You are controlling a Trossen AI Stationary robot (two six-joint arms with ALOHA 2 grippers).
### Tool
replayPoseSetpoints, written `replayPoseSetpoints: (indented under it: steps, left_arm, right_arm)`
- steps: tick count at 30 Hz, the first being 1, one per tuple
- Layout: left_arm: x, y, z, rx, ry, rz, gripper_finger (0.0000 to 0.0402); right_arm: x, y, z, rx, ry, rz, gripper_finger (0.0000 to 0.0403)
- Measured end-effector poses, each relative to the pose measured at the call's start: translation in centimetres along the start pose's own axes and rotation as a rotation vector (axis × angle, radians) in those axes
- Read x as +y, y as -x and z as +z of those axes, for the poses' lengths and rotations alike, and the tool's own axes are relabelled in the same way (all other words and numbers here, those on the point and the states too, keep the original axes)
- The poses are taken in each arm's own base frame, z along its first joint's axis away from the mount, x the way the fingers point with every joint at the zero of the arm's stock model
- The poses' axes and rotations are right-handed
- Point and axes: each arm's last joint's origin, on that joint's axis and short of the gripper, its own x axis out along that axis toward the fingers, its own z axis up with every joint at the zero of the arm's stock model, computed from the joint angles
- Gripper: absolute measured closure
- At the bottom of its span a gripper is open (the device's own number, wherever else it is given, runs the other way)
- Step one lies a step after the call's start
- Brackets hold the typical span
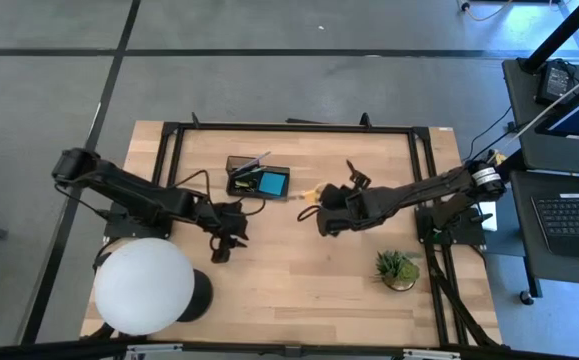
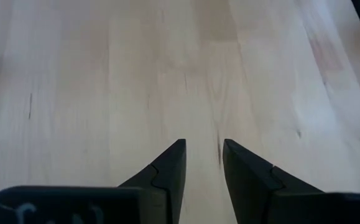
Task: Pick and place office supplies into organizer
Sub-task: Put the yellow scissors into the black desk organizer
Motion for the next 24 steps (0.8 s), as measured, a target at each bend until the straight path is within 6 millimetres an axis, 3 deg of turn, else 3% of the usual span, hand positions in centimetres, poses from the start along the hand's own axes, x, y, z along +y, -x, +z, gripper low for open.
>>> replayPoseSetpoints:
  steps: [5, 13, 19, 24]
  left_arm:
    - [-0.2, 1.2, -0.5, 0.034, 0.063, 0.003, 0.0302]
    - [-0.2, 1.4, -0.7, 0.058, 0.09, 0.011, 0.0302]
    - [-0.1, 1.4, -0.9, 0.074, 0.111, 0.015, 0.0302]
    - [0.0, 1.6, -2.0, 0.185, 0.211, 0.037, 0.0302]
  right_arm:
    - [-1.2, 0.3, 1.9, -0.083, 0.072, -0.098, 0.0352]
    - [-3.0, 0.7, 5.8, -0.232, 0.275, -0.257, 0.0352]
    - [-3.8, 0.3, 8.8, -0.355, 0.38, -0.304, 0.0352]
    - [-4.1, -0.5, 10.4, -0.405, 0.41, -0.35, 0.0352]
